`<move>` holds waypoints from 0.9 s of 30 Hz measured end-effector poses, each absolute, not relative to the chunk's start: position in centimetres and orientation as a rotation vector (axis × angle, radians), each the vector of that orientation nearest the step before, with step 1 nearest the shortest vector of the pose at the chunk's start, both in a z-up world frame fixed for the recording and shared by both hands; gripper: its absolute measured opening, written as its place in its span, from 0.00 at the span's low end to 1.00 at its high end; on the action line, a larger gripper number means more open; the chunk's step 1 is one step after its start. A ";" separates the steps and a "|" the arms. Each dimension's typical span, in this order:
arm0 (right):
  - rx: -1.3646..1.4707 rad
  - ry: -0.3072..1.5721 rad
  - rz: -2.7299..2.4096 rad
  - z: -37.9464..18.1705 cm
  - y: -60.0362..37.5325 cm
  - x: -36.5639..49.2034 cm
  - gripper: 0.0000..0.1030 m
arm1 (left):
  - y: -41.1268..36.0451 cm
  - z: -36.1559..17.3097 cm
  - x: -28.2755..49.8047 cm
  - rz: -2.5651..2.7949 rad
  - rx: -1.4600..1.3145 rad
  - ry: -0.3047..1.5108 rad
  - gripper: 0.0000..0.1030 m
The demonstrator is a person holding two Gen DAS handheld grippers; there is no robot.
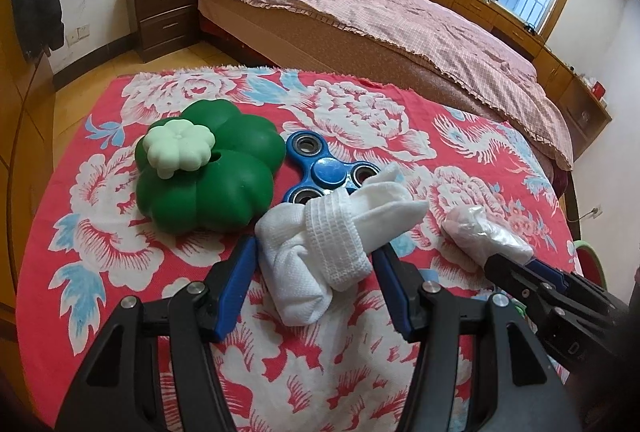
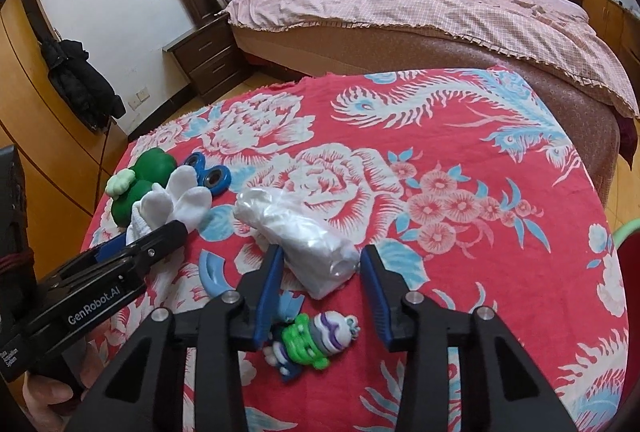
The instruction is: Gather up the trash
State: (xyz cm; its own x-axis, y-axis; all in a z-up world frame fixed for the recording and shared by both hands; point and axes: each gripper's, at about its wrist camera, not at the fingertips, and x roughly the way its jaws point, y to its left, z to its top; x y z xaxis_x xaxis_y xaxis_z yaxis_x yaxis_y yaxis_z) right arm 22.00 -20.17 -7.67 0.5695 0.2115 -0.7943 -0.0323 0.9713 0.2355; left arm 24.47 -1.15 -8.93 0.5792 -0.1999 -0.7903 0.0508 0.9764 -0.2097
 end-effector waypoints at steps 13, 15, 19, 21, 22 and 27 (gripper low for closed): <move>0.237 0.855 0.083 -4.8 -21.9 19.7 0.40 | -0.7 -8.5 24.0 -0.172 -0.202 0.911 0.34; 0.243 0.844 0.071 -4.5 -22.3 19.3 0.40 | -0.8 -8.2 23.8 -0.175 -0.205 0.904 0.34; 0.259 0.832 0.044 -3.8 -23.3 18.1 0.40 | -1.4 -7.1 23.1 -0.200 -0.194 0.884 0.34; 0.256 0.824 0.026 -3.5 -23.8 17.3 0.40 | -1.9 -6.5 22.6 -0.215 -0.183 0.874 0.34; 0.252 0.817 0.012 -3.3 -24.1 16.9 0.40 | -2.3 -6.2 22.3 -0.225 -0.177 0.870 0.34; 0.274 0.793 -0.021 -2.5 -25.7 15.1 0.40 | -3.8 -4.8 21.0 -0.266 -0.154 0.854 0.34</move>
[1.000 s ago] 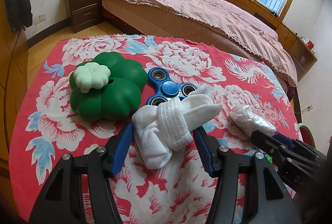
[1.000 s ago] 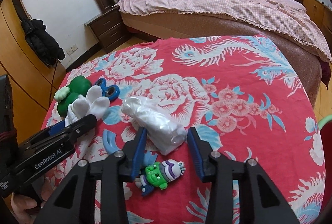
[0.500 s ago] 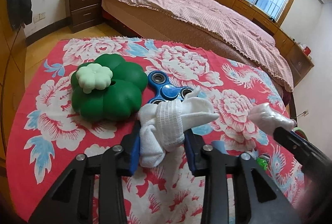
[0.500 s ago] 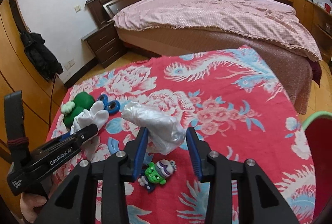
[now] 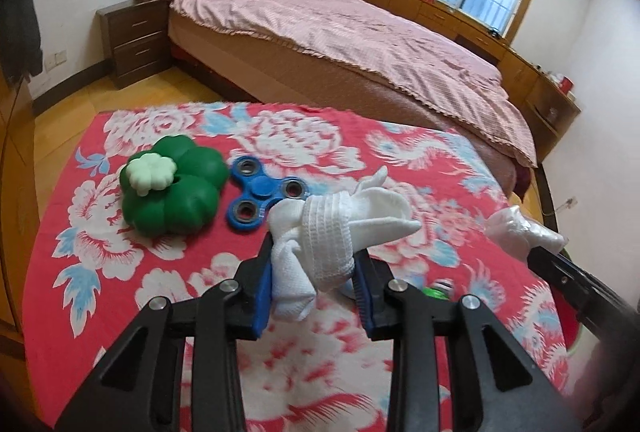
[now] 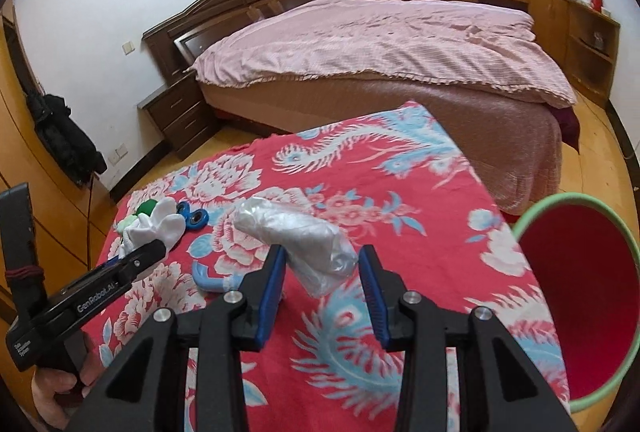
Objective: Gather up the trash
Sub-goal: 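Carry both items over the red bin and open the right tool to drop the bag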
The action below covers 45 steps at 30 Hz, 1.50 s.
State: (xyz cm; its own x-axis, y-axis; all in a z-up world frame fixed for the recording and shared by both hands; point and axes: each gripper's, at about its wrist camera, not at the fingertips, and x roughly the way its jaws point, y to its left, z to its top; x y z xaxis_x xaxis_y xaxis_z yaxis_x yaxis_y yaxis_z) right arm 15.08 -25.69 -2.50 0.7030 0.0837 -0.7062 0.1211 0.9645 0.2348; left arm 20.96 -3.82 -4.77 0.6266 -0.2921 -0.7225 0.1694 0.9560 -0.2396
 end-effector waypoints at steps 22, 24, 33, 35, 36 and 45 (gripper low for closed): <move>0.367 0.674 -0.219 0.8 -34.2 4.6 0.40 | -12.9 -1.5 14.1 -0.435 -0.088 0.857 0.34; 0.376 0.660 -0.255 0.8 -35.2 3.6 0.40 | -13.9 -1.5 13.7 -0.449 -0.079 0.860 0.34; 0.434 0.654 -0.348 -0.3 -39.3 0.7 0.40 | -18.3 -1.3 12.5 -0.504 -0.017 0.872 0.34; 0.441 0.659 -0.366 -0.7 -40.0 0.2 0.40 | -19.3 -1.4 12.4 -0.519 -0.005 0.879 0.34; 0.444 0.662 -0.377 -1.0 -40.4 0.0 0.40 | -19.9 -1.5 12.3 -0.526 0.001 0.882 0.34; 0.492 0.713 -0.440 -3.9 -43.7 -0.4 0.40 | -24.4 -2.7 12.1 -0.582 0.066 0.915 0.34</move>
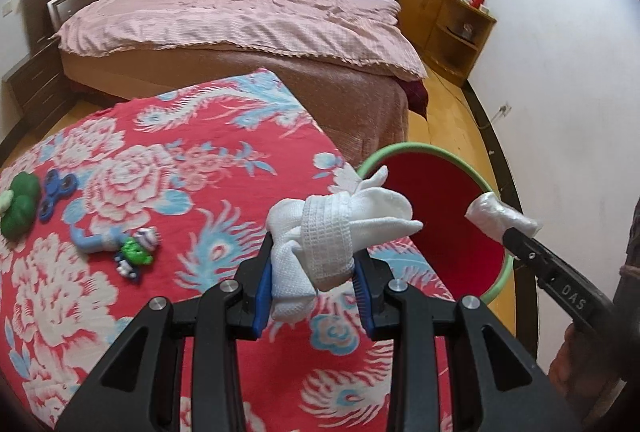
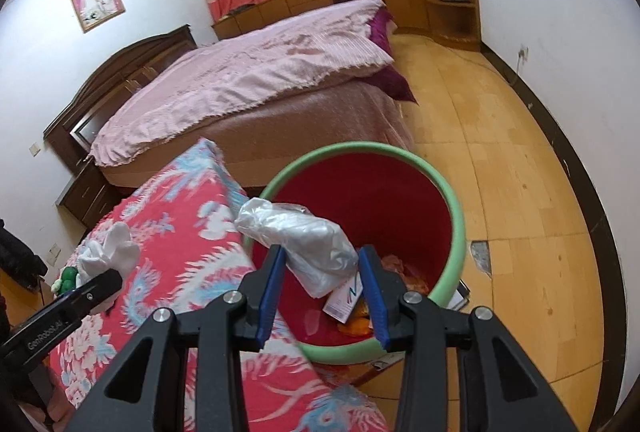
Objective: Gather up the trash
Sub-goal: 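Carry both items over the red bin and open the right tool to drop the bag, then open the left tool over the red bin to drop the socks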
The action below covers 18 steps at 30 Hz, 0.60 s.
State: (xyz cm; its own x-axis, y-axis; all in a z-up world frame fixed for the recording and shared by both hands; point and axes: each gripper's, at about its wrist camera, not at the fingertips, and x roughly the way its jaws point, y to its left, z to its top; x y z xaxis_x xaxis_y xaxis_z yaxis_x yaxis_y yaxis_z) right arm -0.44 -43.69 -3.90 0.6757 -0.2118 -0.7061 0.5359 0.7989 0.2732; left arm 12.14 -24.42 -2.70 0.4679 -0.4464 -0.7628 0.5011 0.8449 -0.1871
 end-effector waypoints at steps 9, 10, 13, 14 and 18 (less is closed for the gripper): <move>0.526 0.754 -0.449 -6.3 -45.8 -0.3 0.42 | -27.7 -3.9 12.8 -0.615 0.106 0.943 0.34; 0.530 0.755 -0.449 -6.3 -45.9 -0.3 0.42 | -28.0 -4.0 12.8 -0.618 0.109 0.946 0.34; 0.532 0.757 -0.452 -6.6 -46.2 -0.4 0.42 | -28.7 -4.2 12.8 -0.628 0.116 0.948 0.34; 0.533 0.757 -0.451 -6.6 -46.3 -0.5 0.43 | -29.0 -4.2 12.8 -0.632 0.120 0.948 0.34; 0.535 0.749 -0.441 -6.6 -46.5 -0.5 0.49 | -30.0 -4.3 12.8 -0.648 0.137 0.948 0.34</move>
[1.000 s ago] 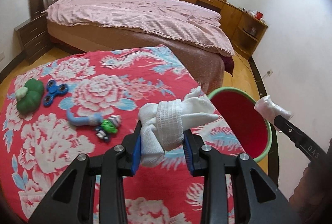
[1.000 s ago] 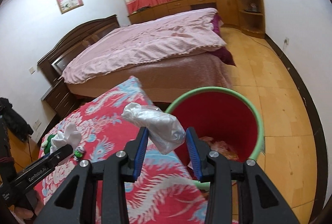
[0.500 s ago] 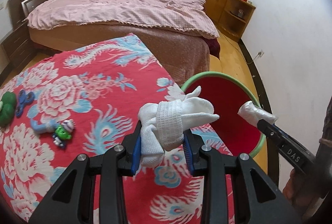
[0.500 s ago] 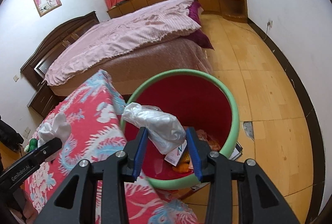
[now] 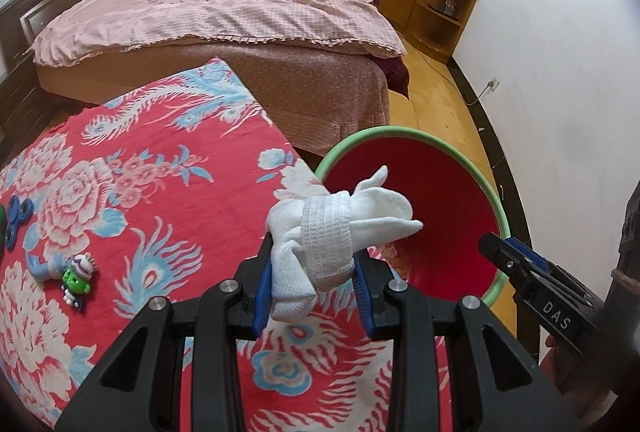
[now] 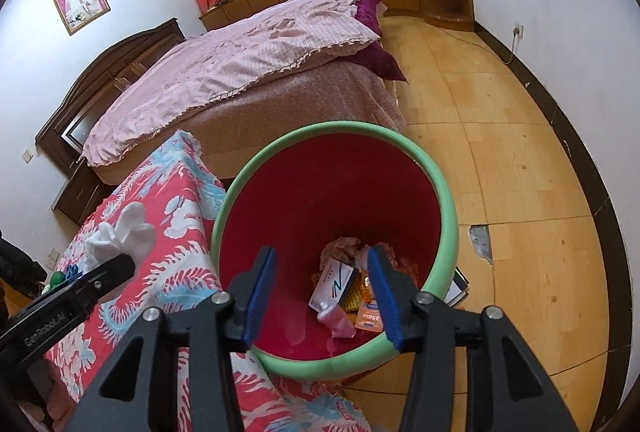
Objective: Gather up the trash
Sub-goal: 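Open the left tool over the red bin to drop the socks, then move the left tool back over the table to the blue curved plastic piece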
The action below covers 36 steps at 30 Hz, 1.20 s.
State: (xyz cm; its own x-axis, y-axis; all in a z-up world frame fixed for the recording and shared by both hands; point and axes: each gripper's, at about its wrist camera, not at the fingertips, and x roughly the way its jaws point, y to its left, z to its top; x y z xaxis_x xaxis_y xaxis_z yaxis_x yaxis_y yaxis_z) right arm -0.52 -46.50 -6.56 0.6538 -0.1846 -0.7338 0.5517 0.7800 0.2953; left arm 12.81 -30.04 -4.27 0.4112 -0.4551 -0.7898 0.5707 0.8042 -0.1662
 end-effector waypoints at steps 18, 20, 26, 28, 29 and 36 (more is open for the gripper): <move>0.554 0.705 -0.485 -5.7 -48.2 -2.1 0.59 | -34.1 -4.3 12.6 -0.725 0.175 0.934 0.47; 0.558 0.703 -0.488 -5.6 -48.2 -2.2 0.59 | -34.2 -4.0 12.3 -0.737 0.171 0.924 0.49; 0.558 0.698 -0.478 -5.4 -48.0 -2.4 0.61 | -33.1 -3.3 11.9 -0.727 0.147 0.913 0.49; 0.557 0.696 -0.471 -5.2 -47.7 -2.4 0.61 | -32.5 -3.1 12.0 -0.713 0.133 0.913 0.49; 0.556 0.695 -0.467 -5.1 -47.6 -2.4 0.61 | -32.0 -3.0 12.0 -0.704 0.126 0.914 0.49; 0.547 0.687 -0.443 -4.3 -46.3 -2.2 0.63 | -28.9 -2.6 12.6 -0.627 0.090 0.912 0.49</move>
State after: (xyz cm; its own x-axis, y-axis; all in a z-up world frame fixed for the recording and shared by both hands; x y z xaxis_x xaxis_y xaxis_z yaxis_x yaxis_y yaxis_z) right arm -2.17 -46.30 -4.31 0.6920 -0.2015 -0.6932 0.5478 0.7719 0.3225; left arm 12.59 -28.91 -2.56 0.4477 -0.4686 -0.7616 0.5429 0.8192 -0.1849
